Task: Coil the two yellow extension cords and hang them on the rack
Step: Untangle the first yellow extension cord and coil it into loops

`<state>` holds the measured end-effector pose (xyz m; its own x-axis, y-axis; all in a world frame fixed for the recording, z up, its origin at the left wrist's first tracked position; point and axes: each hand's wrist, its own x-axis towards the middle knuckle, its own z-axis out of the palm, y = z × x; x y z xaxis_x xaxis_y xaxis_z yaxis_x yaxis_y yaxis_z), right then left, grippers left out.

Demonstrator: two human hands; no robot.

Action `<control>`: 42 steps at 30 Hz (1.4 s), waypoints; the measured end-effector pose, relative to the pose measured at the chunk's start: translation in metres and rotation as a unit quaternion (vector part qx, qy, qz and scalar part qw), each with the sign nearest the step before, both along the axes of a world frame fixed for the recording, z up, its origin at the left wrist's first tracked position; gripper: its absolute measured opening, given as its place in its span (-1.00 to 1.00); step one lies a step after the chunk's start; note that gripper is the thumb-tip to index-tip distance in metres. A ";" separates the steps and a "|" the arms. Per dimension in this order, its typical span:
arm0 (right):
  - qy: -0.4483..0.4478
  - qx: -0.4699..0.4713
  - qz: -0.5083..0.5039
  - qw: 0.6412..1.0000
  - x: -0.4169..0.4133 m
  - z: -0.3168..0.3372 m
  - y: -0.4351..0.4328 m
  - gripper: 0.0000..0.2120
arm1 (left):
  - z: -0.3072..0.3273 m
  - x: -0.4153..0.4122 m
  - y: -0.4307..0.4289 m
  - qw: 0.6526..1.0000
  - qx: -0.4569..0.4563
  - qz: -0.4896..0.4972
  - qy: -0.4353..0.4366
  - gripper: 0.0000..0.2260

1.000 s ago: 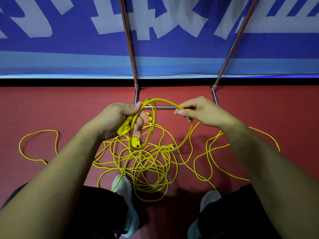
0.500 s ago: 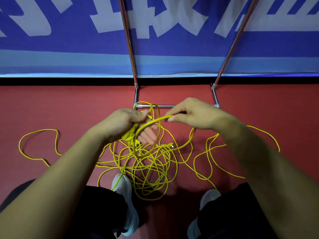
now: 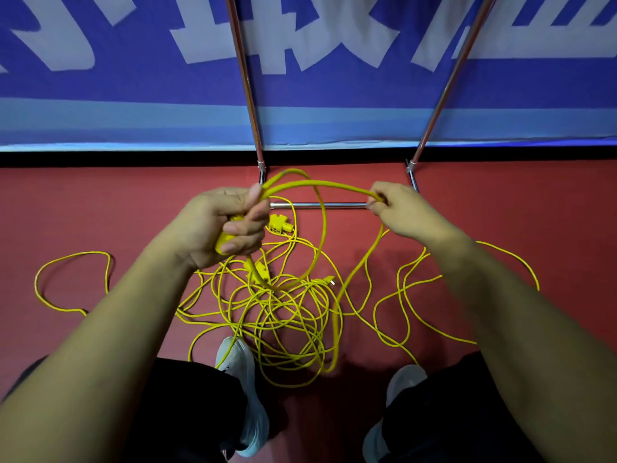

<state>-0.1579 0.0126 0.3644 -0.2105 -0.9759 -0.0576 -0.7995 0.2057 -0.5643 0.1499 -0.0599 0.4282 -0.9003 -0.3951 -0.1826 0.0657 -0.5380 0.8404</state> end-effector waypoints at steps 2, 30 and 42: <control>-0.005 0.028 -0.061 0.998 -0.012 -0.018 -0.001 -0.82 | 0.006 0.008 -0.003 0.999 0.014 0.017 0.037 -0.73; -0.023 0.188 -0.139 0.972 0.021 -0.061 0.005 -0.61 | 0.013 0.002 -0.012 0.984 -0.048 0.167 0.041 -0.78; -0.263 0.232 0.285 0.892 0.082 0.056 0.009 -0.85 | -0.009 -0.009 -0.002 0.962 -0.102 0.100 -0.233 -0.71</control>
